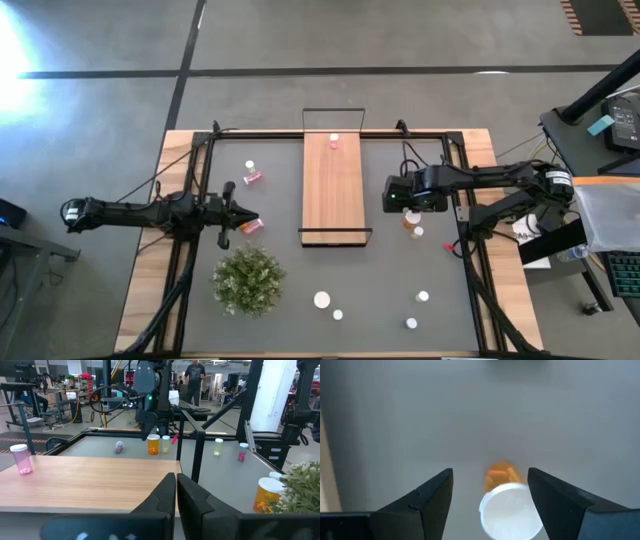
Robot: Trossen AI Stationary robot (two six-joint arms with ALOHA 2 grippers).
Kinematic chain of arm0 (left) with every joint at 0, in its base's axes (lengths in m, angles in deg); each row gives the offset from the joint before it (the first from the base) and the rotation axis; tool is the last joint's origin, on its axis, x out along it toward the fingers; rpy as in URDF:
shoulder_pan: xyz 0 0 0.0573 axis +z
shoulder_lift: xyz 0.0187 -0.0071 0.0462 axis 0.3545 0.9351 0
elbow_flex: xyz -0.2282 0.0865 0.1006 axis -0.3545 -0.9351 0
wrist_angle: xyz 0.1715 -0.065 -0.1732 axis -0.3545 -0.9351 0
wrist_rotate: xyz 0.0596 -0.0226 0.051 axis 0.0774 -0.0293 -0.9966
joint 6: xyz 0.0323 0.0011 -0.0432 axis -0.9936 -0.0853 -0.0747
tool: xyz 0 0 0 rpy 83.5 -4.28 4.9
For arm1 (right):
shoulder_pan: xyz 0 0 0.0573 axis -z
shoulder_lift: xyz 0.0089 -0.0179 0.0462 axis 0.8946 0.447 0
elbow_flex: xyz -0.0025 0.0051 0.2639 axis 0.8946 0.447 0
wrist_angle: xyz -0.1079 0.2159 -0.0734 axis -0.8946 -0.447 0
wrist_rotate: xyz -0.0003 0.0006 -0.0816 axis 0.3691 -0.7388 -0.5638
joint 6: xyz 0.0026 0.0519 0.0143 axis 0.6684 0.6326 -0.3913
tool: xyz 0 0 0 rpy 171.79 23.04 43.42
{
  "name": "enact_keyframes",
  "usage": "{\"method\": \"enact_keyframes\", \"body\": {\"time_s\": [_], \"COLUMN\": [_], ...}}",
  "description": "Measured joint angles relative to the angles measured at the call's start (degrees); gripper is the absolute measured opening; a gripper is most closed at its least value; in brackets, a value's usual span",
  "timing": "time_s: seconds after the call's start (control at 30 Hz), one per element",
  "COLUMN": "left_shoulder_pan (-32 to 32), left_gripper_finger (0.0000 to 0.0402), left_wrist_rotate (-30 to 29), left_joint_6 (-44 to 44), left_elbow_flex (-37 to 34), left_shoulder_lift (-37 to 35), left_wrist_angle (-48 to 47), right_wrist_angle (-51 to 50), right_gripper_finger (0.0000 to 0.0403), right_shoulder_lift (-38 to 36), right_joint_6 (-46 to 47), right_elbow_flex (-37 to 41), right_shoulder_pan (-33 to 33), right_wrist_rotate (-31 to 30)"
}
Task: Pick and place medicine bottles onto shelf by color
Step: Put the top right orange pill bottle on the shelf
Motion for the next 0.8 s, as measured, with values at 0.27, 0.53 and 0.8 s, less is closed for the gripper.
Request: {"method": "enact_keyframes", "body": {"time_s": [0.27, 0.53, 0.8], "left_shoulder_pan": [0.00, 0.00, 0.00], "left_gripper_finger": [0.0000, 0.0000, 0.0000], "left_wrist_rotate": [0.00, 0.01, 0.01], "left_joint_6": [0.00, 0.00, 0.00], "left_elbow_flex": [0.00, 0.00, 0.00], "left_shoulder_lift": [0.00, -0.01, 0.00], "left_wrist_angle": [-0.01, 0.01, -0.01], "right_wrist_angle": [-0.21, -1.01, -1.05], "right_gripper_finger": [0.0247, 0.0247, 0.0253], "right_shoulder_lift": [0.02, 0.41, 0.46], "right_joint_6": [-0.04, 0.28, 2.98], "right_elbow_flex": [0.04, 0.12, 0.12], "right_shoulder_pan": [0.00, -0.74, -2.94], "right_wrist_rotate": [-0.51, -0.49, -0.62]}}
